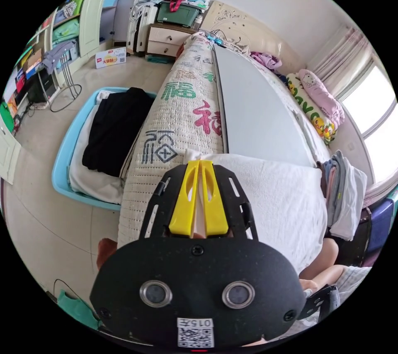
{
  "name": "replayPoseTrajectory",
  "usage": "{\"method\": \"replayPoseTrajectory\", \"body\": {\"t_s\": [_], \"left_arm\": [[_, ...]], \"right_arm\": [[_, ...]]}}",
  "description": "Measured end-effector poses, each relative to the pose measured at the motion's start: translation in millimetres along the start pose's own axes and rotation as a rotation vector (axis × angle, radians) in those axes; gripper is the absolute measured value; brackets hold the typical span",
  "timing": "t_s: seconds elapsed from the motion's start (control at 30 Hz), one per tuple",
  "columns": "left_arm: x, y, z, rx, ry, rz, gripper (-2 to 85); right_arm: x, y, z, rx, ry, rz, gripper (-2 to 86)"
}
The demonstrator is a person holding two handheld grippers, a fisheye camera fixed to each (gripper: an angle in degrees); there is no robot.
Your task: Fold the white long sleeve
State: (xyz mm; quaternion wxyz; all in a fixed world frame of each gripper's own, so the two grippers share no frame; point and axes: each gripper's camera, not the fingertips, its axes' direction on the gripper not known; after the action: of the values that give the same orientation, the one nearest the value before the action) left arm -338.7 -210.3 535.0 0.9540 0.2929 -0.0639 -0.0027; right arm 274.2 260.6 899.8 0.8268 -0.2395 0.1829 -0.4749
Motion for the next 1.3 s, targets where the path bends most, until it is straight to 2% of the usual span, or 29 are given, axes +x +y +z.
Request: {"method": "replayPoseTrajectory", "body": {"t_s": [0.27, 0.37, 0.4, 0.5, 0.57, 0.67, 0.73, 0.8, 0.9, 1.0, 1.1, 1.17, 1.23, 1.3], "left_arm": [[30.4, 7.3, 7.7, 0.007, -0.033, -0.011, -0.4], [37.8, 13.1, 5.1, 0.021, -0.009, -0.009, 0.2], [39.2, 16.0, 3.0, 0.025, 0.013, -0.008, 0.7], [38.7, 25.4, -8.8, 0.033, 0.067, -0.025, 3.3], [46.8, 32.7, -23.9, 0.053, 0.012, -0.002, 4.3], [89.4, 49.9, -61.1, 0.164, -0.102, 0.156, 4.8], [140.9, 72.7, -83.2, 0.272, -0.007, 0.351, 4.9], [187.0, 90.5, -87.2, 0.282, 0.166, 0.527, 5.2], [277.2, 123.1, -75.3, 0.197, 0.447, 0.818, 7.0], [369.5, 156.2, -42.2, 0.012, 0.603, 1.066, 9.5], [438.7, 191.1, 0.0, -0.141, 0.57, 1.204, 13.4], [465.4, 206.8, 21.2, -0.188, 0.504, 1.231, 14.8], [486.2, 219.3, 41.5, -0.211, 0.456, 1.243, 13.6], [493.0, 223.3, 49.4, -0.175, 0.381, 1.25, 10.5]], "right_arm": [[32.6, 3.0, -19.2, -0.002, -0.041, 0.045, 2.7], [50.5, 8.6, -45.8, -0.029, -0.136, -0.072, 3.2], [62.5, 13.6, -60.4, -0.044, -0.224, -0.125, 2.4], [113.9, 35.1, -112.3, 0.042, -0.416, -0.146, 2.7], [161.2, 50.6, -150.7, 0.127, -0.438, -0.064, 3.1], [258.7, 93.6, -218.3, 0.32, -0.37, 0.257, 3.3], [332.2, 153.9, -260.4, 0.502, -0.286, 0.572, 3.2], [371.7, 201.7, -278.9, 0.569, -0.173, 0.798, 3.9], [411.7, 260.2, -292.7, 0.527, 0.037, 1.082, 6.0], [436.4, 287.6, -291.0, 0.538, 0.044, 1.195, 7.6], [460.0, 300.2, -276.7, 0.594, 0.005, 1.276, 9.9], [479.8, 297.9, -263.6, 0.533, -0.01, 1.283, 10.4], [503.7, 285.9, -237.6, 0.307, 0.025, 1.256, 10.4], [512.5, 282.1, -217.8, 0.172, 0.087, 1.267, 9.1]]}}
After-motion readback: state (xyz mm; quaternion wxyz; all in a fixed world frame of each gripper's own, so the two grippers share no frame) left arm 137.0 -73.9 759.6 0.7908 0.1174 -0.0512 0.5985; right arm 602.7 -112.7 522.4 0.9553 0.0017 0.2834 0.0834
